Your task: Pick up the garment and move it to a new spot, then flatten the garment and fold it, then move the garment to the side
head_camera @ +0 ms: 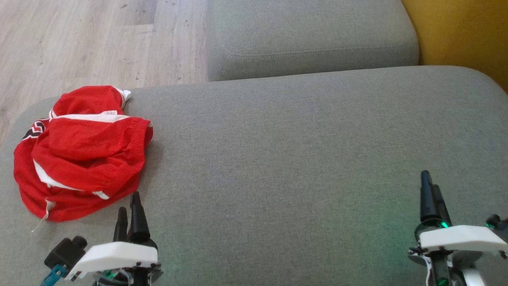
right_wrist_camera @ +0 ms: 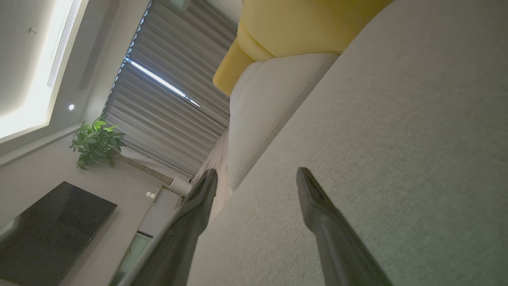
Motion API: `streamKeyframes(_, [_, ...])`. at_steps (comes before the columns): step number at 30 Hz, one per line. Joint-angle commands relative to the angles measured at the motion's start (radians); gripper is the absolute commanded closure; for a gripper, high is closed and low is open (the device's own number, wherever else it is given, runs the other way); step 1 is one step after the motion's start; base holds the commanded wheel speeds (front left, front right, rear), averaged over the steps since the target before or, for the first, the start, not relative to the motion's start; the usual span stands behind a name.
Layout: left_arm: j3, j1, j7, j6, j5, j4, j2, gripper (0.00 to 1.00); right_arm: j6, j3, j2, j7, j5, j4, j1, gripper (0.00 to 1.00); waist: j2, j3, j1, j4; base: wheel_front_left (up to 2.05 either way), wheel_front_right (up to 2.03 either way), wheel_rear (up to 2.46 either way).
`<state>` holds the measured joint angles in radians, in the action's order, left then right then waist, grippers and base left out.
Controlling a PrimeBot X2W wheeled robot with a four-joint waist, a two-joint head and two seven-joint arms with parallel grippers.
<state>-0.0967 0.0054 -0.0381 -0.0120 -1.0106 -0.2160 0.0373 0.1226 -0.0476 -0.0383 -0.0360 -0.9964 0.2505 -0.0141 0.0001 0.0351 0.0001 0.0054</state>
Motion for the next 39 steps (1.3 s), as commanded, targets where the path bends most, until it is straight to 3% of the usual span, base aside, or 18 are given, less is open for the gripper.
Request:
streamKeyframes(1, [0.001,-0.03,-0.015,0.01,0.046,0.043,0.008,0.0,0.004,0.022,-0.007,-0.016,0.052,-0.047,0.023,0.0,-0.0001,0.002,-0.0001,0.001,0.0,0.0,0.0])
streamKeyframes(39, [-0.125,-0.012,-0.127,0.134,0.586,0.116,0.011,0.0,0.006,0.085,-0.01,-0.128,0.582,-0.13,-0.024,0.0,-0.0001,0.038,-0.0001,0.017,0.0,0.0,0.0])
